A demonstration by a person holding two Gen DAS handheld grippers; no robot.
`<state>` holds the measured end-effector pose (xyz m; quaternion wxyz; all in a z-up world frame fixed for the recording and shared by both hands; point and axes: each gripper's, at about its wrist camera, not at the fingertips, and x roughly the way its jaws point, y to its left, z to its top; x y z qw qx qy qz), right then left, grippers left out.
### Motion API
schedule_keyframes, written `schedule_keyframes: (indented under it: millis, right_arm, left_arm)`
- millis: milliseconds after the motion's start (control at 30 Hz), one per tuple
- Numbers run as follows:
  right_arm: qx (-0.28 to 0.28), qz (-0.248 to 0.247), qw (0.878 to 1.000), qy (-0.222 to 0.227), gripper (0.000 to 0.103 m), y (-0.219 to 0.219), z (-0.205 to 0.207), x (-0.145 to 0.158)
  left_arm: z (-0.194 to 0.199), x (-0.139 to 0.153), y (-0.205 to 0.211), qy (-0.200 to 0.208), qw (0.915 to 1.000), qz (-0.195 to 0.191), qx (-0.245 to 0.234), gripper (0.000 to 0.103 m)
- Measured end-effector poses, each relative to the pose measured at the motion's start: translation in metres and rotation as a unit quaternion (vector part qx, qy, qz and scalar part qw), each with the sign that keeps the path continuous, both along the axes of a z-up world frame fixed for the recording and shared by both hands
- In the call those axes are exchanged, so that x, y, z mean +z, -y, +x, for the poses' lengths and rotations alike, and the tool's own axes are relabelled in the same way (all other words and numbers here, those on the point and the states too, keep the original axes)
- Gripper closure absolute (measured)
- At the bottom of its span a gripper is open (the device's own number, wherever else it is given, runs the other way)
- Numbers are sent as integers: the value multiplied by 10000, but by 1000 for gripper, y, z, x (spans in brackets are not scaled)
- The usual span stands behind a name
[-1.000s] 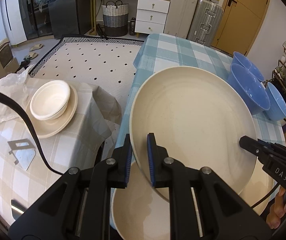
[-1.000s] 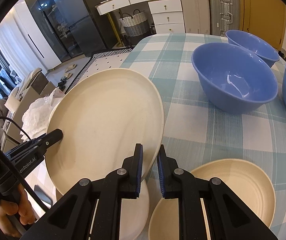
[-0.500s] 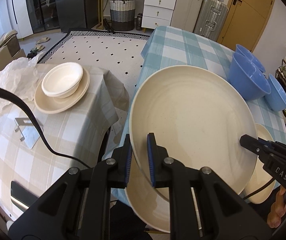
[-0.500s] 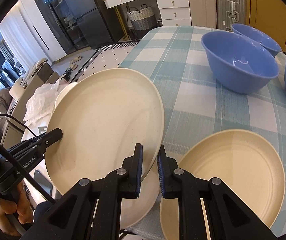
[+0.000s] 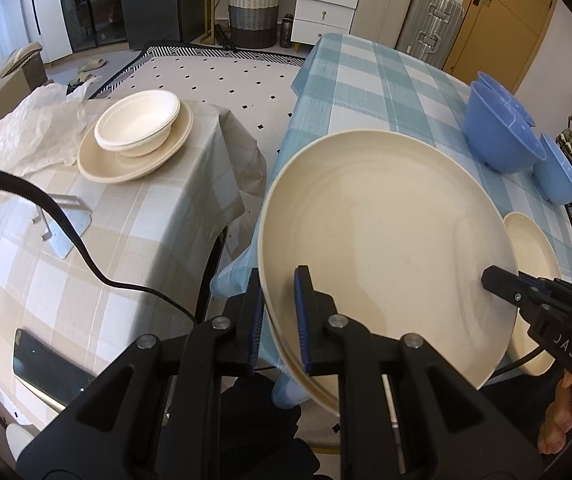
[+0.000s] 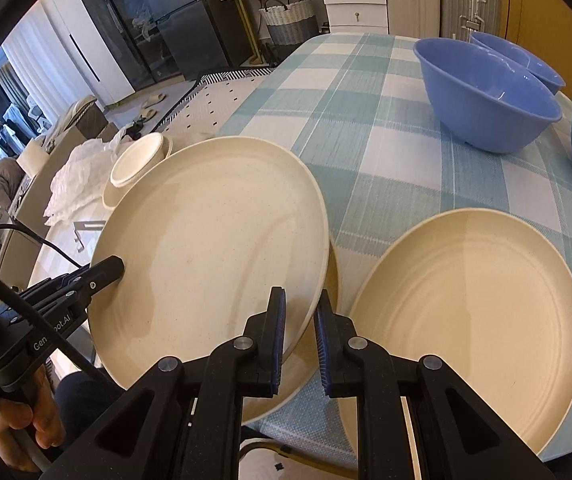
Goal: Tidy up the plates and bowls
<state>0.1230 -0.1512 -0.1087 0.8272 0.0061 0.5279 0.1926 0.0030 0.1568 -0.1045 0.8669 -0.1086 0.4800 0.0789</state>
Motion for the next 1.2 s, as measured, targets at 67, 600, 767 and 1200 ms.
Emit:
schedule_keyframes:
  millis: [67,600,767,1200]
  right_arm:
    - [11,-17,10000,-12,89,0,-1,-2]
    - [19,-201,9998,22,89,0,-3,-3]
    - [-55,-407,9991,133,89,2,-3,0]
    - [-124,8,9999,-2,79,19,0,9]
  left_arm:
    - [-3,-4,0,-20,10000,-9,2,91]
    - [-5,-12,0,-93,9999,-52,-33,92]
    - [-5,-12,-2,-105,9999,-58,1,93]
    - [-9,-8,-9,-70,9999,-97,94,55]
